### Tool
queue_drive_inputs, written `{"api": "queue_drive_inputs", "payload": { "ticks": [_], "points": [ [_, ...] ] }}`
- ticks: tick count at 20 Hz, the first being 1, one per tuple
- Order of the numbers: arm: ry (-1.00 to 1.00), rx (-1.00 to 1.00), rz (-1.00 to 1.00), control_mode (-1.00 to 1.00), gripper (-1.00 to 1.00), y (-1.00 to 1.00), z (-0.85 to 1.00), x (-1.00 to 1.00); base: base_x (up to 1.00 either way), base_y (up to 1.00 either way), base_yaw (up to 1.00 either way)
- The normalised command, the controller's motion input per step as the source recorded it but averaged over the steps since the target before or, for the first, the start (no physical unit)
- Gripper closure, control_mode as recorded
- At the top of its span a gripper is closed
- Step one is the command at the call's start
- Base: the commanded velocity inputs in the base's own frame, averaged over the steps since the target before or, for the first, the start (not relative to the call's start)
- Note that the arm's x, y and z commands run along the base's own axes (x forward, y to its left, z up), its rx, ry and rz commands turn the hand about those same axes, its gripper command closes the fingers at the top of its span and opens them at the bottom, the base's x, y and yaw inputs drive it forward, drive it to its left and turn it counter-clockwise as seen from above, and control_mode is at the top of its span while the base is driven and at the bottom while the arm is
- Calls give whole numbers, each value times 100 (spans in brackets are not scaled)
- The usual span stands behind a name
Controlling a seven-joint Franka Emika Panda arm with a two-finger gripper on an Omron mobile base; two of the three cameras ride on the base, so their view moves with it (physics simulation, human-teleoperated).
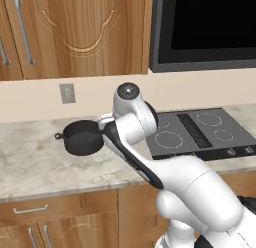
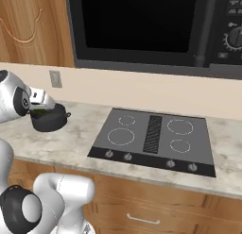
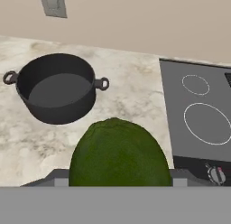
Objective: Turn on the sink faucet. Then move the lime from the counter to the sink. Turn off the sink. Move the vegetable from the sink to the pot next to the stove. Finally move the pot to the rear right burner.
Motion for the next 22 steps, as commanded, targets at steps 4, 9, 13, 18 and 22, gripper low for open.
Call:
{"api": "queue_drive_inputs", "payload": {
  "ticks": [4,9,13,18,22],
  "points": [
    [0,0,0,100,100,0,0,0,42,-42,-13],
    [0,0,0,100,100,0,0,0,43,-20,-7],
    [0,0,0,100,100,0,0,0,42,-9,0],
    [0,0,0,100,100,0,0,0,41,-4,0],
    [0,0,0,100,100,0,0,0,37,0,0]
  ]
}}
